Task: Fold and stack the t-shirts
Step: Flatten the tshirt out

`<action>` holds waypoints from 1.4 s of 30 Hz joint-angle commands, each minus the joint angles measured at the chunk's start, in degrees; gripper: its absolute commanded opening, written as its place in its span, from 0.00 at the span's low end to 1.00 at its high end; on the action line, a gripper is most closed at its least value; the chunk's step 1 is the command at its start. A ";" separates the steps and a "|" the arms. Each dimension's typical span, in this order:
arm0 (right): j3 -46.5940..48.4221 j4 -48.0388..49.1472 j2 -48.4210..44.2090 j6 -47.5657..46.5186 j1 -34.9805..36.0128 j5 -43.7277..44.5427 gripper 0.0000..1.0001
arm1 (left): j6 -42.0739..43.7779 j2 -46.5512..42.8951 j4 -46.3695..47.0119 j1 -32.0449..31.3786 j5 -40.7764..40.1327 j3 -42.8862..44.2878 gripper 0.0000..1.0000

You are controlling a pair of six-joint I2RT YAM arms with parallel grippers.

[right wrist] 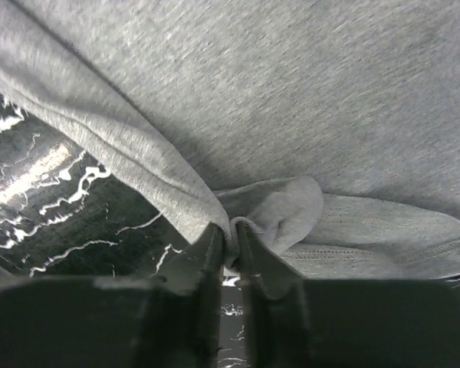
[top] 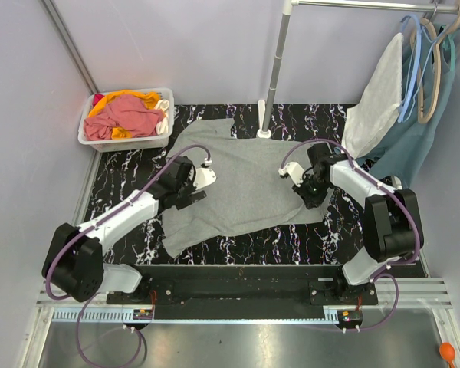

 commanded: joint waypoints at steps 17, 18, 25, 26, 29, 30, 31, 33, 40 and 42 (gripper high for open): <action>-6.19 -7.84 -15.61 4.86 -0.01 2.25 0.00 | -8.82 -14.57 -26.18 -16.58 10.48 -9.86 0.99; -6.02 -7.75 -15.25 5.30 -0.01 2.08 0.00 | -8.82 -14.66 -26.09 -16.84 10.48 -10.47 0.99; -4.96 -7.49 -13.58 6.44 -0.01 1.81 0.00 | -6.10 -16.76 -21.52 -16.76 7.67 -13.12 0.99; -5.05 -7.49 -13.49 6.44 -0.01 1.90 0.00 | -6.01 -17.21 -21.43 -16.76 8.28 -12.51 0.99; -5.66 -7.40 -13.32 6.44 0.08 1.99 0.00 | -5.04 -18.26 -21.69 -16.75 10.56 -9.78 0.99; -6.01 -7.14 -13.23 6.36 -0.01 2.25 0.00 | -3.82 -18.35 -21.43 -16.75 11.18 -8.56 0.99; -6.19 -7.05 -13.14 6.27 -0.01 2.25 0.00 | -3.11 -18.27 -21.61 -16.67 12.66 -7.94 0.99; -6.45 -6.61 -12.88 6.18 -0.01 2.51 0.00 | -0.49 -17.22 -20.56 -16.67 13.82 -6.62 0.99; -7.86 -5.99 -13.75 6.36 -0.01 1.99 0.00 | 5.94 -10.46 -16.16 -12.19 23.39 -3.45 0.99; -8.56 -5.82 -14.54 6.18 -0.01 2.16 0.00 | 7.51 -7.30 -15.55 -10.35 24.63 -1.87 0.99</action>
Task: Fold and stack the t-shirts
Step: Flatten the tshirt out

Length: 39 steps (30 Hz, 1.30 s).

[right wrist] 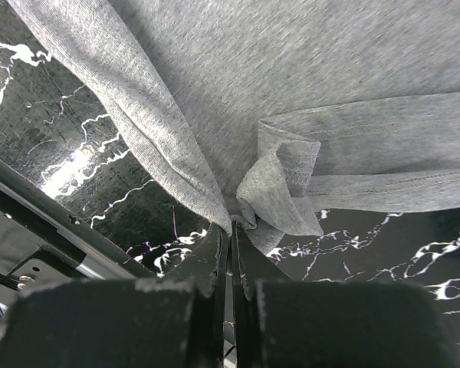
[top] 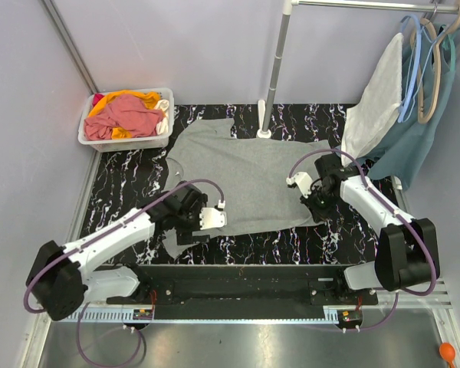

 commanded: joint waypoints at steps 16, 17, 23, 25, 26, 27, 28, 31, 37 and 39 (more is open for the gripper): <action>-4.49 1.25 -3.85 0.04 -0.01 1.40 0.00 | 10.66 19.00 4.00 7.96 11.87 11.88 0.88; -4.58 1.25 -3.94 0.04 -0.01 1.66 0.00 | 10.75 19.61 3.91 7.87 11.96 11.88 0.87; -4.67 1.33 -4.03 -0.23 -0.10 1.49 0.00 | 10.57 21.02 3.82 8.05 11.87 11.18 0.82; -4.67 1.51 -3.94 -0.14 -0.01 1.49 0.00 | 10.49 21.46 3.73 8.14 11.79 11.09 0.80; -4.67 1.51 -3.85 -0.14 -0.01 1.58 0.00 | 10.49 21.55 3.73 8.05 11.87 11.00 0.77; -4.67 1.42 -3.94 -0.14 -0.10 1.66 0.00 | 10.40 21.64 3.73 8.14 11.87 11.00 0.77; -4.58 1.51 -3.94 -0.14 -0.01 1.58 0.00 | 10.31 21.73 3.65 8.14 12.05 10.91 0.76; -4.67 1.51 -4.20 -0.14 -0.01 1.84 0.00 | 10.14 22.17 3.65 8.14 12.05 10.65 0.68; -4.93 1.42 -4.47 -0.05 -0.01 2.02 0.00 | 9.43 22.87 3.56 8.22 11.96 10.21 0.36; -4.93 1.42 -4.38 -0.05 -0.01 2.19 0.00 | 8.82 22.87 3.47 8.14 12.05 10.38 0.28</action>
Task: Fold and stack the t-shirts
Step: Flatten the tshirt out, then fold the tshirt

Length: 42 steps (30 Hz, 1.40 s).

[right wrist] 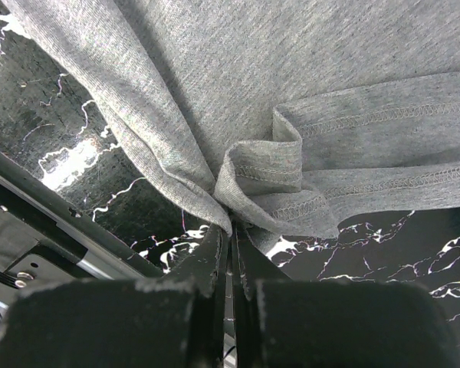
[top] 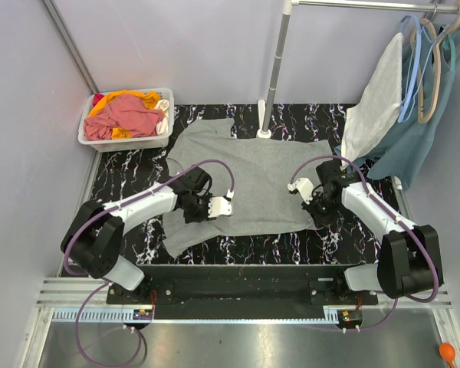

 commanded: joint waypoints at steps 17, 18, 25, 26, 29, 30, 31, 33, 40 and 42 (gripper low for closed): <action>-0.63 0.59 -2.11 0.17 -0.01 2.13 0.00 | -1.81 -4.21 -2.73 0.42 3.27 0.41 0.56; -0.72 0.51 -2.11 0.17 -0.01 2.04 0.00 | -1.64 -4.21 -3.17 0.33 3.53 0.68 0.57; -0.45 -0.02 -3.07 0.61 -0.10 2.22 0.00 | 1.08 0.26 -4.31 0.33 4.59 2.70 0.59; -0.54 -0.11 -3.16 0.52 -0.01 2.39 0.00 | 1.00 0.79 -4.49 0.33 4.94 3.31 0.58; -0.98 -0.29 -3.86 0.34 -0.01 2.66 0.00 | 1.00 2.29 -4.67 0.42 5.64 4.02 0.57; -1.24 -0.11 -3.95 0.26 -0.01 2.74 0.00 | 1.00 2.81 -4.58 0.42 5.82 4.02 0.56; -1.42 -0.11 -3.95 0.26 -0.01 2.83 0.00 | 1.00 3.08 -4.49 0.33 5.99 4.02 0.55; -1.68 -0.11 -3.78 0.26 -0.01 2.66 0.00 | 0.91 3.78 -4.58 0.33 5.73 4.37 0.49; -1.69 0.33 -3.43 0.26 -0.01 2.65 0.00 | 0.21 4.05 -4.67 0.42 5.82 3.85 0.14; -1.69 0.42 -3.43 0.26 -0.01 2.57 0.00 | 0.03 3.70 -4.58 0.33 5.99 3.49 0.10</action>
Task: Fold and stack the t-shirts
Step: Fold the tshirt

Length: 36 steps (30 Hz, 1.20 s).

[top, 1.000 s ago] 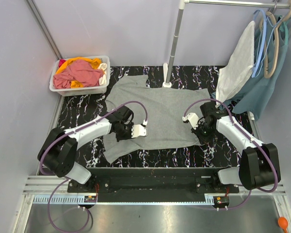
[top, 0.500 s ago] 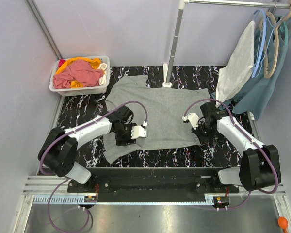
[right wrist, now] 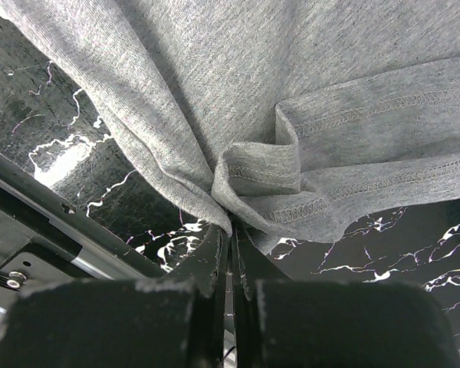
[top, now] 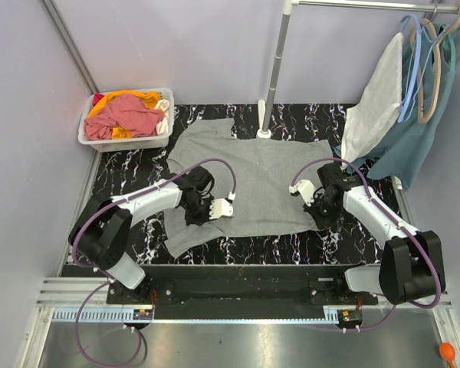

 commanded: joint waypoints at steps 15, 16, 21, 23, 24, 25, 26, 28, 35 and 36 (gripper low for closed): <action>2.26 -1.47 -3.04 0.39 -0.01 3.61 0.00 | -2.16 -9.75 -3.56 0.22 -4.32 6.45 0.00; 2.78 -2.08 -3.48 0.30 -0.01 3.78 0.00 | -1.82 -10.10 -4.44 0.22 -4.94 7.17 0.00; 4.54 -3.67 -3.75 -0.23 -0.01 4.75 0.00 | 1.35 -9.05 -5.33 0.22 -9.42 11.82 0.00; 5.51 -4.37 -3.40 -0.49 -0.01 5.28 0.00 | 2.84 -7.29 -5.59 0.22 -10.39 13.32 0.00; 5.86 -4.37 -3.31 -0.66 -0.01 5.54 0.00 | 3.37 -6.68 -5.68 0.22 -11.70 14.72 0.00; 6.56 -4.46 -3.05 -1.10 -0.10 6.32 0.00 | 3.90 -5.45 -5.68 0.22 -12.33 15.51 0.00; 6.92 -4.37 -2.78 -1.37 0.08 6.77 0.00 | 5.12 -4.83 -5.77 0.31 -12.85 16.13 0.00; 8.14 -4.29 -1.91 -2.24 -0.01 7.99 0.00 | 6.88 -3.17 -5.68 0.66 -14.09 18.06 0.00; 12.89 -2.53 4.16 -4.53 -0.10 11.08 0.00 | 9.96 2.02 -5.85 2.33 -16.11 24.21 0.00; 13.50 -2.27 5.64 -4.71 -0.10 11.43 0.00 | 10.40 2.90 -5.68 2.42 -16.46 24.66 0.00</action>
